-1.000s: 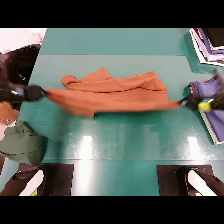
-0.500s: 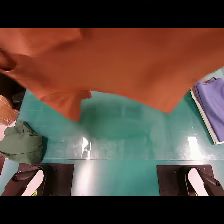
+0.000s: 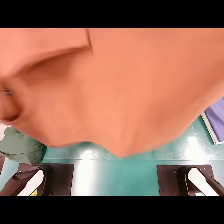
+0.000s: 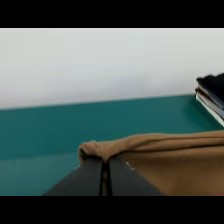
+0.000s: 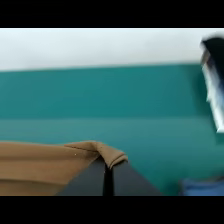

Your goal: Fold the shirts.

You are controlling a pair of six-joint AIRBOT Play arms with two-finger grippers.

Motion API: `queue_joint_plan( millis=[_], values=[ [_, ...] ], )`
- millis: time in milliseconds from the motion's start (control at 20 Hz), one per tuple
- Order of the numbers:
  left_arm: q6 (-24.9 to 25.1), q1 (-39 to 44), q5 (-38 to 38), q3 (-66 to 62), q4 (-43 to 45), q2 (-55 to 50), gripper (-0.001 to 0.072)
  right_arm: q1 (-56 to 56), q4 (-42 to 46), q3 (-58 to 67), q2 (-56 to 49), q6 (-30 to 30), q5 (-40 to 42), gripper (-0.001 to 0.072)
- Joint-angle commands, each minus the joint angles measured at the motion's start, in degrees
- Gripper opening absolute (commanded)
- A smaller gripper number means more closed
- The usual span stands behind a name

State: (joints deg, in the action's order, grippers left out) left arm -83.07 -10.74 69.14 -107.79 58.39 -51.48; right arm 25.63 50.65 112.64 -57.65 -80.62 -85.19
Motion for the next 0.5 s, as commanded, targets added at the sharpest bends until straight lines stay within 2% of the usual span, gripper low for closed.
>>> queue_joint_plan(
  millis=[0, 200, 300, 450],
  values=[
    [0.11, -0.07, 5.11, 9.44, -0.92, -8.04, 0.0024, -4.63, 0.94, -6.80, -7.85, -0.83, -4.13, 0.0018],
    [0.90, 0.52, 5.66, 15.91, -0.55, -20.63, 0.0024, -14.16, 12.61, -16.24, -18.78, -3.80, -3.17, 0.0018],
    [1.07, 2.86, 4.37, 16.02, 0.63, -27.63, 0.0024, -17.11, 14.21, -18.12, -24.87, -4.02, -0.37, 0.0017],
    [3.17, 6.97, -5.25, 16.00, 2.95, -36.65, 0.0024, -20.20, 13.94, -15.02, -34.40, -4.02, 4.81, 0.0018]
  ],
)
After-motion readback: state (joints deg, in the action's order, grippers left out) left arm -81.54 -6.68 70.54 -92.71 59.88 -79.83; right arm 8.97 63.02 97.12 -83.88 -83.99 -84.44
